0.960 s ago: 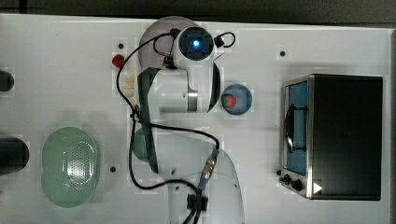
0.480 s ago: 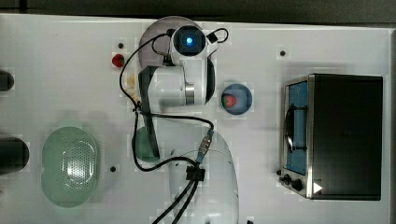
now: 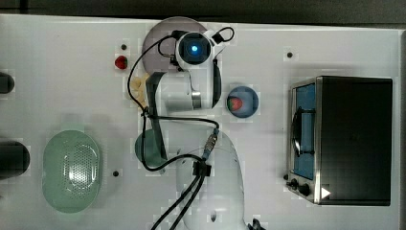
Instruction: Pick ketchup from plate and place it on table.
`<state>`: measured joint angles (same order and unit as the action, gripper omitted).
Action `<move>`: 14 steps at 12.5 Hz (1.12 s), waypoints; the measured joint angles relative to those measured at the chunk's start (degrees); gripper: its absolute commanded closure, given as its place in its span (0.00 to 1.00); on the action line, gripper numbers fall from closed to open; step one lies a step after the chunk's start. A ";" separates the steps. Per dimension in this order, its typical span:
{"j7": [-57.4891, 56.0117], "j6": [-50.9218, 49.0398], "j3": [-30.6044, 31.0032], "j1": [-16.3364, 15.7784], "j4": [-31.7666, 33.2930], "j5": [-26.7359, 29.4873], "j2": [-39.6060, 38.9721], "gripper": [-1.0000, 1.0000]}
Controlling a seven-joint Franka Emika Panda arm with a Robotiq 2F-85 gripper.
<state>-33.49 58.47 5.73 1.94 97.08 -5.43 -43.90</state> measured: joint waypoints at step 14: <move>-0.06 -2.01 -0.16 0.04 3.86 0.01 4.45 0.39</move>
<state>-33.54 56.46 5.57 1.99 100.94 -5.42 -39.45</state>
